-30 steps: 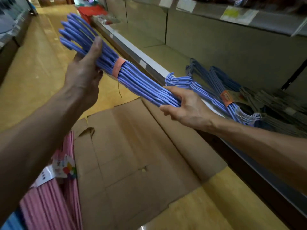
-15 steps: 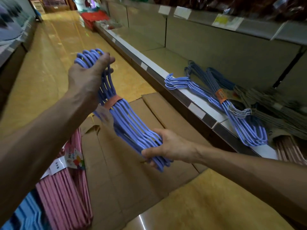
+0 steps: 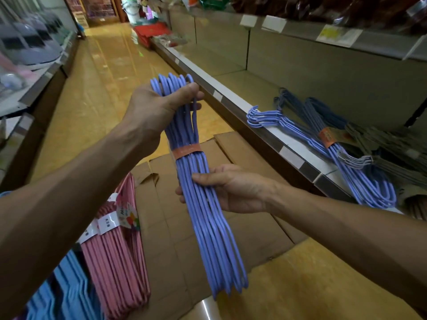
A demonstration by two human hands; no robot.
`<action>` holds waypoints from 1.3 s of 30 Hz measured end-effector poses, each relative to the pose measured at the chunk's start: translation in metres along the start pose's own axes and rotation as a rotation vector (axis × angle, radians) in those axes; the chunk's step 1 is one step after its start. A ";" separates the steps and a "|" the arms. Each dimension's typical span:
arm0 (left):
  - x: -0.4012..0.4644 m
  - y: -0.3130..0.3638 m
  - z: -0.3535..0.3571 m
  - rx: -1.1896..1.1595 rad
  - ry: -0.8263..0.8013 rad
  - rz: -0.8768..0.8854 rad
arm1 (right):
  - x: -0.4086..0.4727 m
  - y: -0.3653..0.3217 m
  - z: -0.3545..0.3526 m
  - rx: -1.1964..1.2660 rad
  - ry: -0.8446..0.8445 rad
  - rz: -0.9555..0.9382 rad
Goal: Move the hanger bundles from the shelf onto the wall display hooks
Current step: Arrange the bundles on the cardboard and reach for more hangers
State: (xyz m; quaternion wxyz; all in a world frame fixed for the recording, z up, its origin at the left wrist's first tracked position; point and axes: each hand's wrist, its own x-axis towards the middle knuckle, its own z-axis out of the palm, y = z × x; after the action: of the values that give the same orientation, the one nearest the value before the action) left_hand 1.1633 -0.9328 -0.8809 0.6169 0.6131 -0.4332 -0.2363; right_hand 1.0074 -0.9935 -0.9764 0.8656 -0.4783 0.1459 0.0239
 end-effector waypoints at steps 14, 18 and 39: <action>0.012 -0.037 -0.059 0.051 0.139 -0.321 | 0.073 0.036 0.020 -0.141 0.131 -0.016; 0.009 -0.057 -0.089 0.120 0.219 -0.430 | 0.106 0.053 0.022 -0.190 0.169 -0.012; -0.040 -0.128 -0.184 1.057 0.065 -0.371 | 0.210 0.142 0.019 -0.403 0.220 0.026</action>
State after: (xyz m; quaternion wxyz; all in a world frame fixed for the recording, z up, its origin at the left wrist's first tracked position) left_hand 1.3252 -0.8160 -0.9898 0.1868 0.9118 -0.3584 -0.0724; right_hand 1.1870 -0.9219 -1.1411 0.7311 -0.6393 0.2381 0.0113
